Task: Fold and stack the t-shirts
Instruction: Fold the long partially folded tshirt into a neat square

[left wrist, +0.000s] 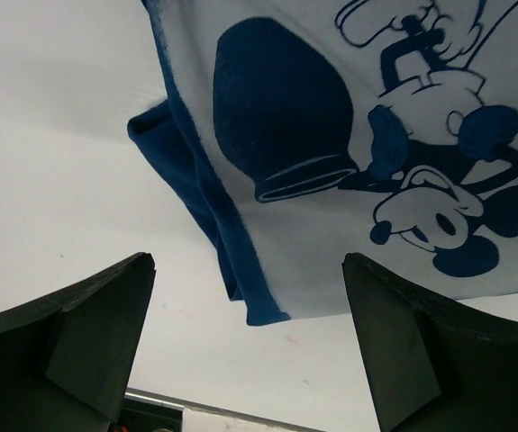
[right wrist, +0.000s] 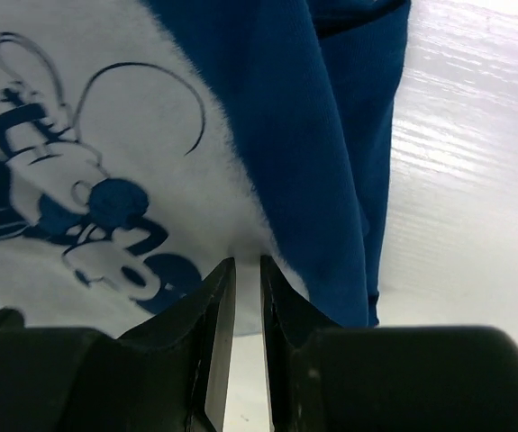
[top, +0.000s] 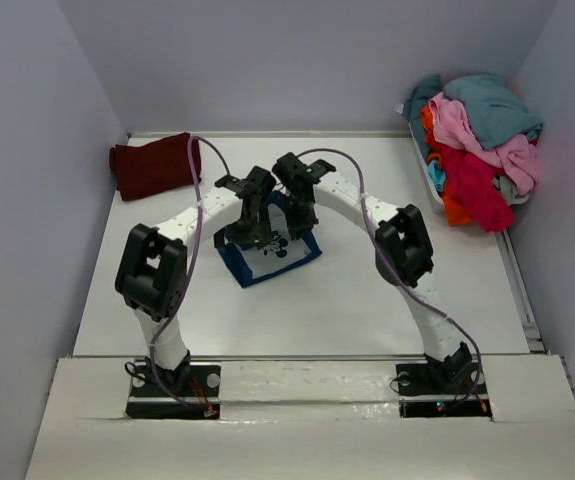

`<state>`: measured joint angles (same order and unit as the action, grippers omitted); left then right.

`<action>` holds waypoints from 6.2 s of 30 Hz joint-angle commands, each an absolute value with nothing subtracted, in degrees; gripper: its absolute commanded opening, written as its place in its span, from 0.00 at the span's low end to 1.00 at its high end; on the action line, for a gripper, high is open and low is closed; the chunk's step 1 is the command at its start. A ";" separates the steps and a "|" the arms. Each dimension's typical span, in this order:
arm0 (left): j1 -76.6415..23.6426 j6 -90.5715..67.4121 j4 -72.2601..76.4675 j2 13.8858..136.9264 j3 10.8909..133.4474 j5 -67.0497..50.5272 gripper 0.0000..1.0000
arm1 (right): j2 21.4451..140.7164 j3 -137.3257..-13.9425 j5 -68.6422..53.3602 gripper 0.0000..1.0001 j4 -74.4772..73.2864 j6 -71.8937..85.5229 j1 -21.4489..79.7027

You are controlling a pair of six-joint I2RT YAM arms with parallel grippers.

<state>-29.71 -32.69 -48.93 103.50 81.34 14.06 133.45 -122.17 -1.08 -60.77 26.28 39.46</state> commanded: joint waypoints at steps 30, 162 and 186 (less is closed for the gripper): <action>-31.11 -30.68 -44.47 118.91 84.36 9.75 0.98 | 128.24 -100.91 1.30 0.23 -52.47 27.33 38.94; -30.23 -26.89 -38.58 120.23 84.11 5.01 0.99 | 117.33 -86.05 -5.36 0.61 -48.43 32.34 29.44; -30.23 -28.56 -35.69 124.19 81.30 2.55 0.06 | 124.19 -90.61 -8.17 0.27 -44.65 33.13 29.44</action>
